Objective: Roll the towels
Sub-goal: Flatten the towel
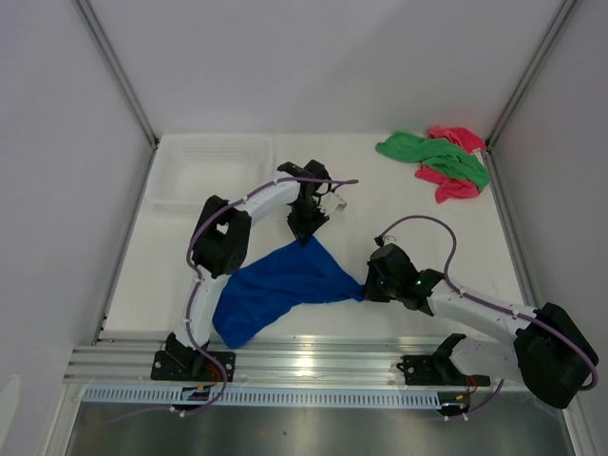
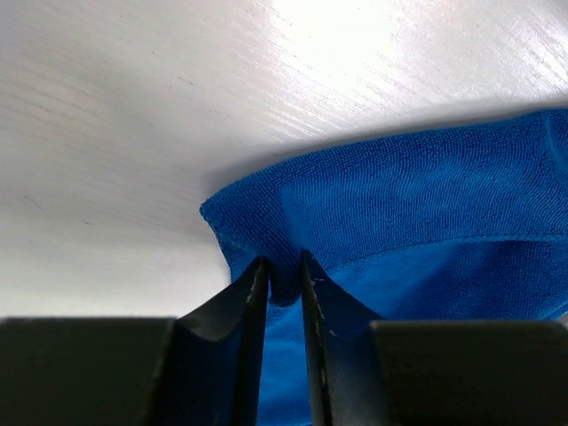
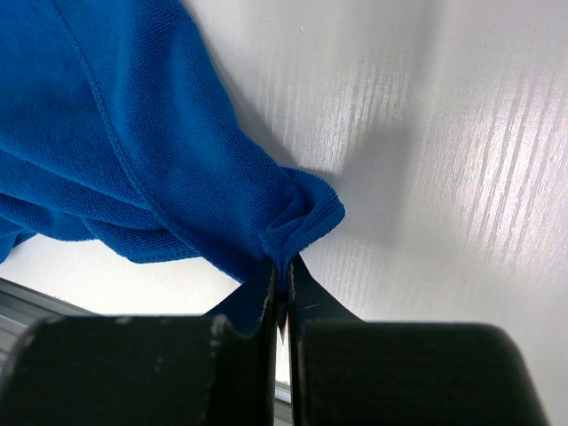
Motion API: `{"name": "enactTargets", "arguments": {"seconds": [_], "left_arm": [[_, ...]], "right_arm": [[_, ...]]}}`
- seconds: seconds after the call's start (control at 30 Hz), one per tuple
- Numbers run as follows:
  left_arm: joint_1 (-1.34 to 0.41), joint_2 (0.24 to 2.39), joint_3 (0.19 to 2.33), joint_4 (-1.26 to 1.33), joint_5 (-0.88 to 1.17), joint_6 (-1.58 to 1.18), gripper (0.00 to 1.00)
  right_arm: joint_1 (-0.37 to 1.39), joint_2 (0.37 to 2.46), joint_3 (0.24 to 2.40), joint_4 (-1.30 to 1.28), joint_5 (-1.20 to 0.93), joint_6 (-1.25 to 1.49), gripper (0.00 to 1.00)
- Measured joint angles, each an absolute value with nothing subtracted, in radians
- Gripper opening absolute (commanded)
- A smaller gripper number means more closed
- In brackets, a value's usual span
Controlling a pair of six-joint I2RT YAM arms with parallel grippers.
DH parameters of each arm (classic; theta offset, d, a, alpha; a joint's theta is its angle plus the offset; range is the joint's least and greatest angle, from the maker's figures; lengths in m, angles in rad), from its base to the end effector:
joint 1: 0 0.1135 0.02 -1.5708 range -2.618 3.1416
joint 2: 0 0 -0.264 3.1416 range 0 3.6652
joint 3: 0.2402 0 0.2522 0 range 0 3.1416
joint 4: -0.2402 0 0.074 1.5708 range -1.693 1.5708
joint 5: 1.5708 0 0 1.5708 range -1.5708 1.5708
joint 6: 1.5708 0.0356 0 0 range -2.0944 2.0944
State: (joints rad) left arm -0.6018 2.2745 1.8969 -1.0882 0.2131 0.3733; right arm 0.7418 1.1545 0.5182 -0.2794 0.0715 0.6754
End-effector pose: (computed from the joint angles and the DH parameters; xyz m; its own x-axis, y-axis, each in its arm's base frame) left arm 0.3684 -0.2621 0.1720 -0.5549 0.8135 -0.1743 0.8312 0.5332 -0.1576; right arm 0.1585 0.1418 0.1708 -0.8575 0.0600 -0.5109 -0.1354 0.9318 0.3367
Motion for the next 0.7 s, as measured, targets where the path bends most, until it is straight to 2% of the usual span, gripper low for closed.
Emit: {"name": "enactTargets", "arguments": {"seconds": [0.03,0.07,0.13,0.37,0.5,0.63,0.7], "left_arm": [[-0.602,2.275,1.896,-1.085,0.213,0.374,0.19],[-0.602,2.275,1.895,-1.084,0.213,0.373,0.09],[-0.602,2.275,1.892,-1.084,0.213,0.369,0.01],[-0.599,2.267,1.885,-1.082,0.222,0.371,0.01],[-0.59,2.194,1.871,-1.084,0.232,0.371,0.01],[-0.558,2.069,1.936,-1.082,0.235,0.364,0.01],[-0.523,2.004,2.012,-1.054,0.23,0.352,0.01]], "right_arm": [[0.742,1.155,0.518,-0.279,0.072,0.675,0.0],[0.741,1.155,0.518,-0.279,0.072,0.675,0.0],[0.741,1.155,0.517,-0.279,0.072,0.672,0.0],[0.721,1.13,0.516,-0.283,0.065,0.672,0.0],[0.627,1.104,0.553,-0.303,0.041,0.646,0.0],[0.477,1.188,0.793,-0.339,0.004,0.575,0.0],[0.41,1.301,1.022,-0.334,-0.012,0.529,0.0]]}}
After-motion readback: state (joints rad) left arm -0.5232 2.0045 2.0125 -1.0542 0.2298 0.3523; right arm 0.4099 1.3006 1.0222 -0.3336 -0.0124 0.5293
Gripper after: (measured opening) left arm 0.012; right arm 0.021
